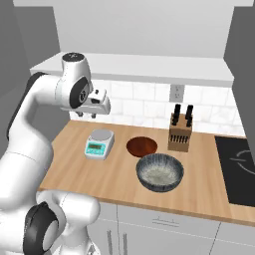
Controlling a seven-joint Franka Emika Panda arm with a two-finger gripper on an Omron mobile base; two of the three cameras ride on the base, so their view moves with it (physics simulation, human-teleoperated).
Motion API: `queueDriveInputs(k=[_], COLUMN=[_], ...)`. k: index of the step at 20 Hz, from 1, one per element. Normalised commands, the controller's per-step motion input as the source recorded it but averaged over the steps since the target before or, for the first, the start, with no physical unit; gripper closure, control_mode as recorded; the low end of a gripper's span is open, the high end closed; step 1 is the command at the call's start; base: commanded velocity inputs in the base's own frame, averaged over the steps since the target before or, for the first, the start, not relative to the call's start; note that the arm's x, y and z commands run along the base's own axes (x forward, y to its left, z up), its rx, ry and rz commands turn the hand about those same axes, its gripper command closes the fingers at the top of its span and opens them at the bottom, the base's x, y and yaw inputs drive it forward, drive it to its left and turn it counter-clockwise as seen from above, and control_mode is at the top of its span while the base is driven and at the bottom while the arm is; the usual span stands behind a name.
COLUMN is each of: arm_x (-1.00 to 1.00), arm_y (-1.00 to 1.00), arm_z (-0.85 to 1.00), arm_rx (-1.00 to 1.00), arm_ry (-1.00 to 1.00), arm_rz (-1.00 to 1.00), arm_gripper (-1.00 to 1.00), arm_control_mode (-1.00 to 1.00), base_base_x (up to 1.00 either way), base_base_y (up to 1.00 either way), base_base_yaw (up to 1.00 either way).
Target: Pick up the bowls on the counter and stack them on top of one another in the open cabinet. Place the smaller bowl on top of the larger bowl.
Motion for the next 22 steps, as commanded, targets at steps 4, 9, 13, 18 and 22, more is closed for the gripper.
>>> queueDriveInputs(k=[4, 9, 13, 18, 22], arm_x=[-0.29, -0.56, -0.04, 0.83, 1.00], arm_y=[-0.27, -0.91, -1.00, -0.77, -0.06], arm_z=[-0.12, -0.36, -0.38, -0.53, -0.64], arm_rx=[0.01, 0.05, 0.01, -0.01, -0.17], arm_ry=[0.00, 0.00, -0.02, 0.06, 0.22], arm_rz=[-0.09, -0.10, 0.00, 0.15, 0.36], arm_gripper=[-1.00, -1.00, -1.00, -1.00, -1.00], arm_control_mode=[-1.00, -1.00, -1.00, -1.00, -1.00], base_base_x=[0.00, 0.00, 0.00, 0.00, 0.00], base_base_y=[0.00, 0.00, 0.00, 0.00, 0.00], base_base_yaw=[0.00, 0.00, 0.00, 0.00, 0.00])
